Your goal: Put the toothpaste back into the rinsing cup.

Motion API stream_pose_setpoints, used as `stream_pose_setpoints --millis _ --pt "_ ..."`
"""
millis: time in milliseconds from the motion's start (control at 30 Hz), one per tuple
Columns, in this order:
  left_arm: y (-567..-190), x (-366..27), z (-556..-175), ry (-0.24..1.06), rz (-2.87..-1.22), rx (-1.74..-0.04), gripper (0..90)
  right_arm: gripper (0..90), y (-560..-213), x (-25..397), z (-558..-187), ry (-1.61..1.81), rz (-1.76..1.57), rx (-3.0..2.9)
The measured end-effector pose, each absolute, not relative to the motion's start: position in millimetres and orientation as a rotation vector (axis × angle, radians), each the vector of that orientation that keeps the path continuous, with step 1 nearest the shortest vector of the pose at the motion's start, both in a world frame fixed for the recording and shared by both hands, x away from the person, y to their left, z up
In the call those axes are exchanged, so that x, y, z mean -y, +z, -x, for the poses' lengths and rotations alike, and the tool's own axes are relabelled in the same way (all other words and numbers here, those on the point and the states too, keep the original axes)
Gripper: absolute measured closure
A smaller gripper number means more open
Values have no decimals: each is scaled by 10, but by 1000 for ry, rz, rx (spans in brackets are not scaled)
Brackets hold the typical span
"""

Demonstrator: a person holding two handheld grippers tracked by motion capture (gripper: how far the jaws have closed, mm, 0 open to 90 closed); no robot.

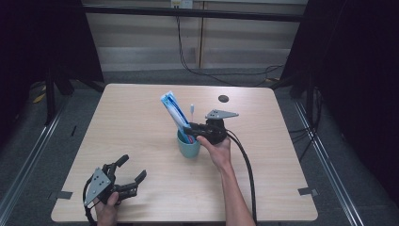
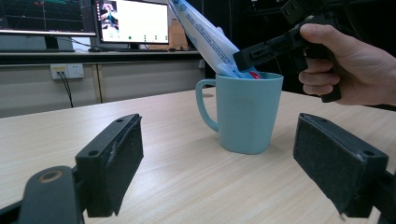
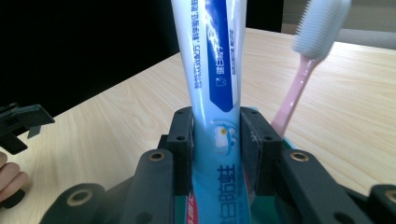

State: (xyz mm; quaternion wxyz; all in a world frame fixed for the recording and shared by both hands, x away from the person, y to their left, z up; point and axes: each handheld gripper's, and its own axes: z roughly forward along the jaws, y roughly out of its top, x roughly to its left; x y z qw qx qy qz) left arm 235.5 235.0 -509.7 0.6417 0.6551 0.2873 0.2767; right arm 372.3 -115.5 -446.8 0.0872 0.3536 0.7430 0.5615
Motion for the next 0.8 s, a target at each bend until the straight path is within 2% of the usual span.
stream_pose_setpoints --millis 367,800 --pt "-5097 -2350 -2355 631 -1493 -655 160 715 -4467 1161 -3686 1634 -1028 -2219" --pt "-5096 -2353 -2359 636 -1495 -653 159 693 -4475 1165 -3676 1619 -1022 -2233"
